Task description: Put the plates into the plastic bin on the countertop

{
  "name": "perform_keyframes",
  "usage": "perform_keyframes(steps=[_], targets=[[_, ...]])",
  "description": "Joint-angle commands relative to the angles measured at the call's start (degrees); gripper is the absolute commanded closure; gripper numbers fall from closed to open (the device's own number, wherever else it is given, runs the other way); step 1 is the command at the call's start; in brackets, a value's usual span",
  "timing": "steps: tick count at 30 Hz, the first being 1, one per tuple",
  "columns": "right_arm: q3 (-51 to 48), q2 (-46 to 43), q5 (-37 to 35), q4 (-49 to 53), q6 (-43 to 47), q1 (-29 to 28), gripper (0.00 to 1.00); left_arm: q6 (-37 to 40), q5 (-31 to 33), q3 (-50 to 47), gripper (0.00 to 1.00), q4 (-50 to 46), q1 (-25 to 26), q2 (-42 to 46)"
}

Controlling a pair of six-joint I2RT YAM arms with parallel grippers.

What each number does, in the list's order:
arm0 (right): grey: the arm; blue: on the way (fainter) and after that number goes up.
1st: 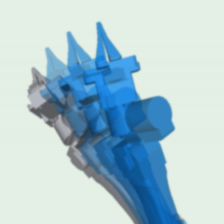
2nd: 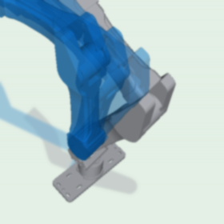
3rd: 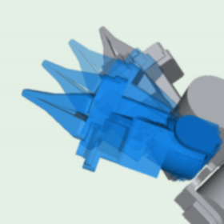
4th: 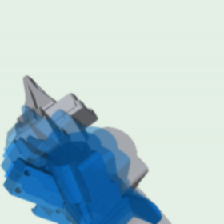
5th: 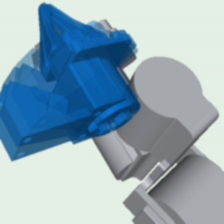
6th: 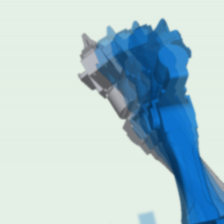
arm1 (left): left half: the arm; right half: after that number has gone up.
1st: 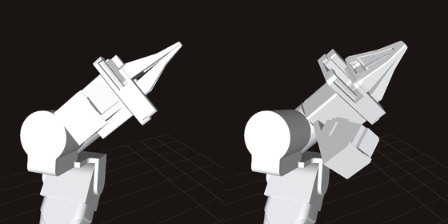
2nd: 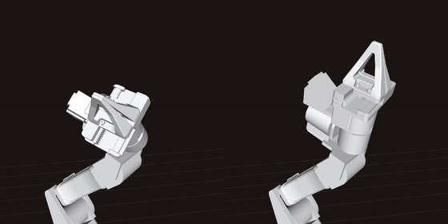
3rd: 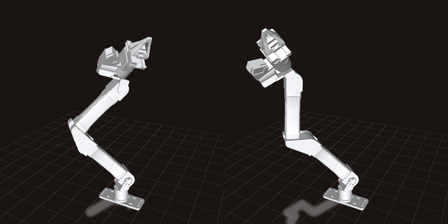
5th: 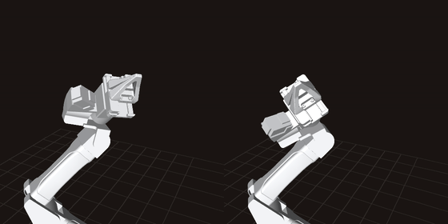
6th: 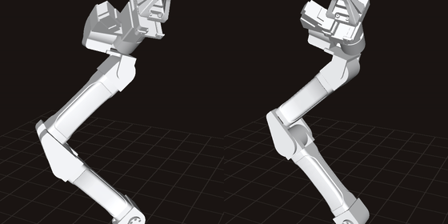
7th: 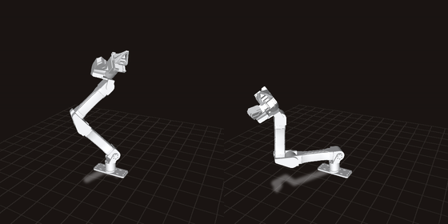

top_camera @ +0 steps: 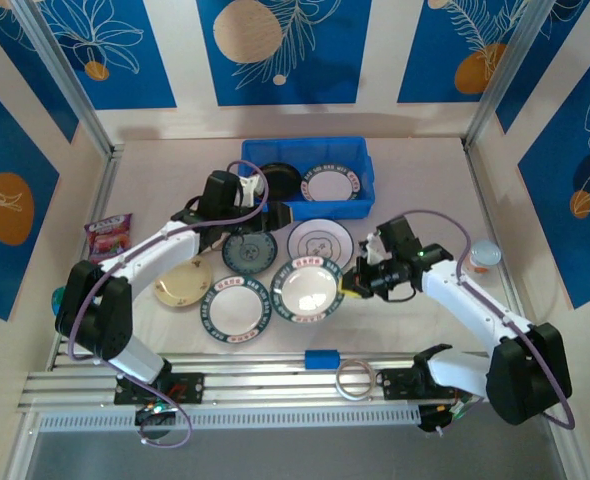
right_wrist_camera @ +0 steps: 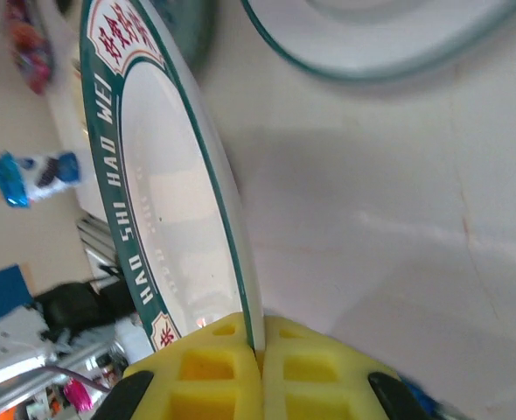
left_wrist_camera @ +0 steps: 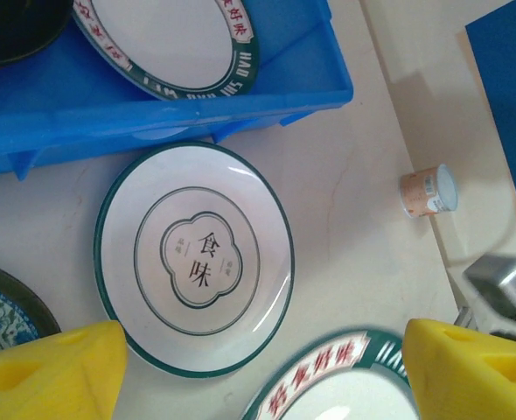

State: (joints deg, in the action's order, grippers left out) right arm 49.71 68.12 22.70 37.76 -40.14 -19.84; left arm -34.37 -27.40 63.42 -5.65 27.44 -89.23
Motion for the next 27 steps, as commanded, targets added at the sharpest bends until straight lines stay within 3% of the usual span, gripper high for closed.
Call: perform_keyframes(steps=[1,8,14,19,24,27], targets=[[5.7,3.0,2.0,-0.9,1.3,1.7,1.0,0.3,-2.8,1.8,0.19,-1.1,-1.4,0.7],[13.3,9.8,3.3,-5.1,2.0,3.5,1.0,-1.1,-3.7,1.2,0.24,0.4,-2.7,1.2],[13.6,10.1,4.3,-8.4,1.1,4.7,1.0,-3.6,-5.2,-1.1,0.39,3.4,-3.7,1.8],[11.4,10.7,7.0,-14.0,-2.6,5.5,1.0,-7.3,-7.6,-3.2,0.58,8.5,-4.9,0.8],[10.9,12.3,7.7,-16.4,-3.8,5.4,1.0,-7.0,-7.0,-3.1,0.73,7.9,-4.9,1.2],[11.2,13.5,7.6,-16.8,-3.8,5.4,1.0,-6.8,-6.7,-2.6,0.94,7.0,-4.9,1.1]])
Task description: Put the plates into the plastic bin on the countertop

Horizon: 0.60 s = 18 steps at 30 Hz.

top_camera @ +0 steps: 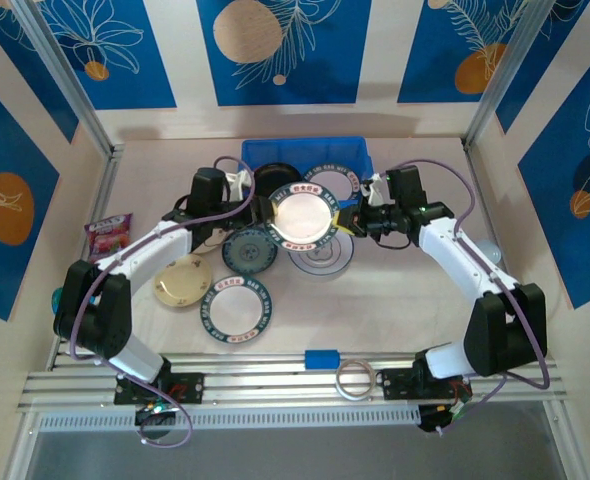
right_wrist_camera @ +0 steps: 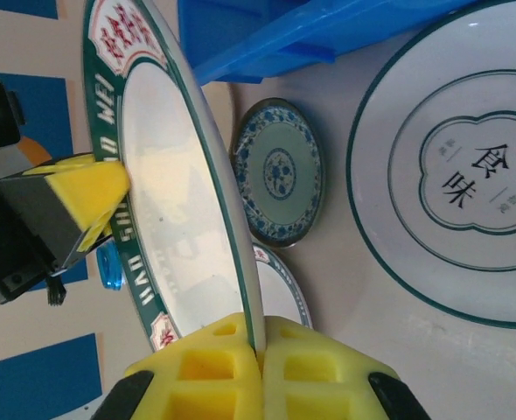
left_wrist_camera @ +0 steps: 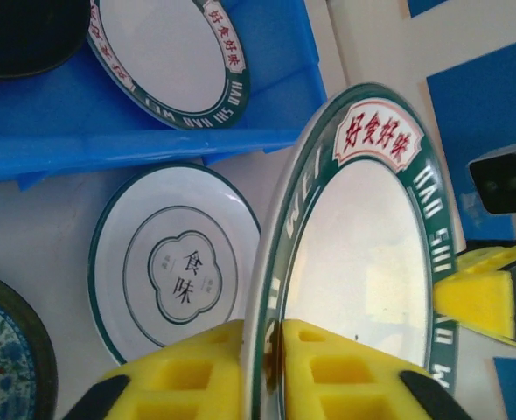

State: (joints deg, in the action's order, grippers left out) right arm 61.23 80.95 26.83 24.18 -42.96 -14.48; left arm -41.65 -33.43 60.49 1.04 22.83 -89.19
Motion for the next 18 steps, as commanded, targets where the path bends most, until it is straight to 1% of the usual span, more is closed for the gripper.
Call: perform_keyframes(steps=[1,3,4,6,7,9,10,11,12,15,18], targets=[[-0.2,1.1,3.3,-3.3,-1.0,0.1,1.0,0.5,-0.5,0.4,1.0,0.0,-0.3,1.0],[0.3,2.0,2.6,-2.9,-0.8,0.2,1.0,0.6,0.0,0.6,1.0,-0.2,-0.3,1.0],[0.8,2.6,1.9,-2.5,-0.5,0.3,0.96,0.9,0.7,0.9,1.0,-0.6,-0.3,0.8],[2.2,3.5,1.0,-1.3,0.2,0.8,0.82,2.0,1.7,2.5,1.0,-2.5,-0.3,0.1],[3.1,3.9,0.1,-0.8,0.5,1.1,0.71,2.5,2.1,3.5,1.0,-3.5,-0.4,-0.5],[5.0,4.5,-1.7,1.2,1.2,2.0,0.39,3.1,3.1,6.0,1.0,-4.7,-0.5,-1.6],[6.3,4.8,-3.0,3.0,1.6,2.7,0.28,3.4,3.6,7.7,1.0,-5.3,-0.6,-2.4],[7.0,4.7,-4.0,4.1,1.9,3.4,0.25,3.8,3.9,9.5,1.0,-6.1,-0.6,-3.1],[7.4,4.3,-5.0,4.9,2.0,4.4,0.24,4.3,4.5,11.8,1.0,-7.2,-0.7,-4.2],[6.7,2.2,-5.6,3.9,0.4,8.1,0.23,4.6,5.5,17.8,1.0,-8.5,-0.7,-7.8],[7.0,0.6,-7.5,4.1,0.8,9.7,0.23,3.5,6.0,24.2,1.0,-8.9,-0.6,-12.5]])
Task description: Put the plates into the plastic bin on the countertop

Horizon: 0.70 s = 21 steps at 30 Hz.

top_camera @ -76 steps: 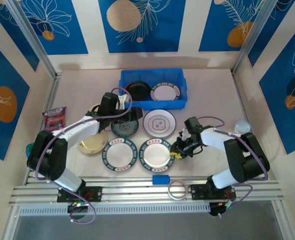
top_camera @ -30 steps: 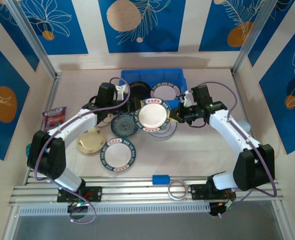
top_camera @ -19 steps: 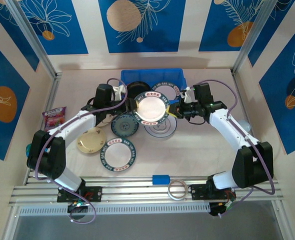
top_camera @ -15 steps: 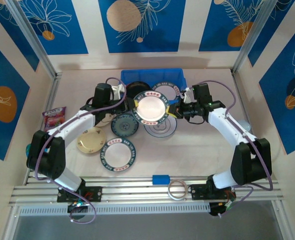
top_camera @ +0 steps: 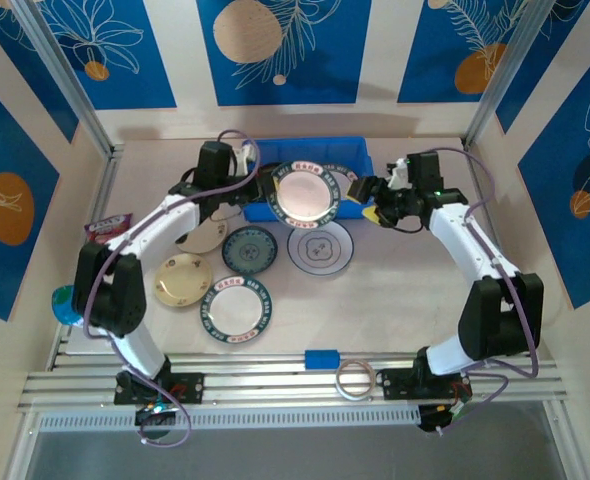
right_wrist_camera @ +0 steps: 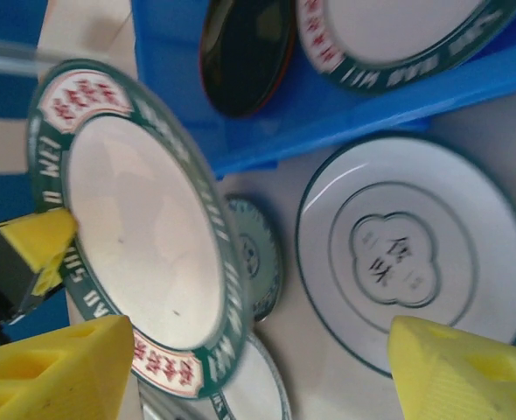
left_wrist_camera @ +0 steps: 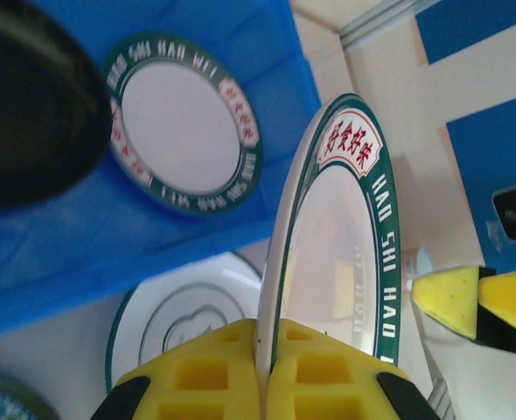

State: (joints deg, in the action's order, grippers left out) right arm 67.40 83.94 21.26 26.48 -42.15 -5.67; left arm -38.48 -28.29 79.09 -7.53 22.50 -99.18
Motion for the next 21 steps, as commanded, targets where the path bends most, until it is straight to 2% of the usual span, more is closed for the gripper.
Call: perform_keyframes(steps=[1,9,21], targets=[[1.2,-2.7,-2.7,2.1,0.0,1.1,0.23,0.1,1.7,8.0,1.0,-1.2,-0.2,-4.3],[0.3,-3.8,-4.8,-1.0,-2.7,2.2,0.24,-1.8,5.3,23.3,1.0,-2.6,-0.1,-17.1],[2.5,-1.9,-5.5,-2.3,-2.4,2.8,0.24,-3.7,7.8,38.4,1.0,1.0,1.7,-34.0]])
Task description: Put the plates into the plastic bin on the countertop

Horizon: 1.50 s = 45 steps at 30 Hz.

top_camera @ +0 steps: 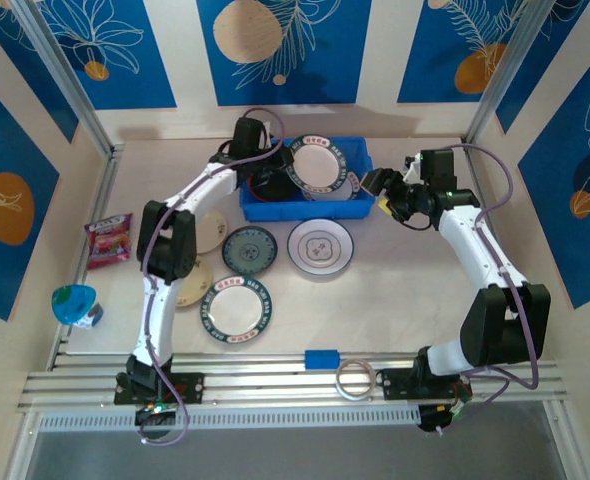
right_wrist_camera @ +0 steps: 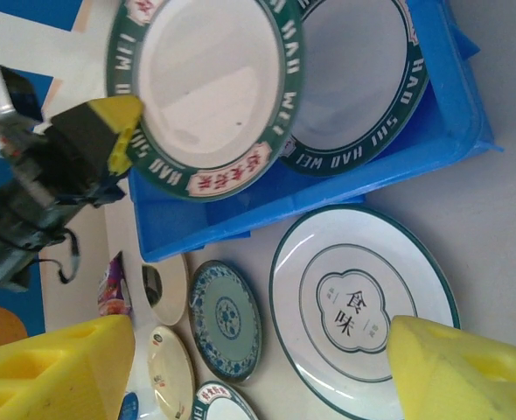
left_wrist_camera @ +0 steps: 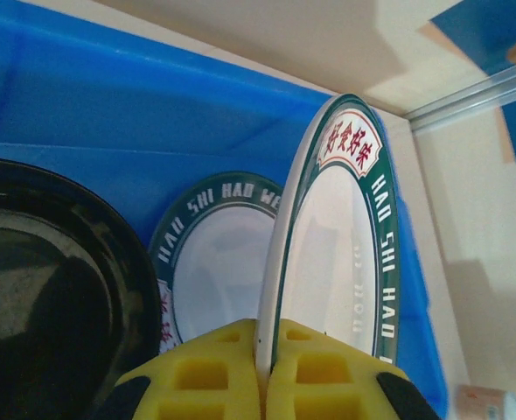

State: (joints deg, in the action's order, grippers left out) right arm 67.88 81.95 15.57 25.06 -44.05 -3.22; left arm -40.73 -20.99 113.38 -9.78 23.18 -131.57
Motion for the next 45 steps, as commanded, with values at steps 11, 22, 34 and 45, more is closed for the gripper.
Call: perform_keyframes(steps=[11,22,34,45], targets=[[2.0,1.4,1.0,-1.7,-0.8,0.4,0.24,-5.1,1.8,11.4,1.0,3.4,3.5,-9.8],[3.9,3.7,1.0,-1.3,-0.4,-0.7,0.24,-3.7,4.5,14.4,1.0,-0.7,4.2,-12.0],[4.6,4.7,0.4,-0.9,-0.6,-2.0,0.24,-3.6,5.4,16.5,1.0,-3.9,4.9,-14.3],[5.9,5.7,-0.9,0.2,0.3,-3.2,0.24,-1.3,6.7,17.5,0.55,-6.9,5.2,-14.1]])
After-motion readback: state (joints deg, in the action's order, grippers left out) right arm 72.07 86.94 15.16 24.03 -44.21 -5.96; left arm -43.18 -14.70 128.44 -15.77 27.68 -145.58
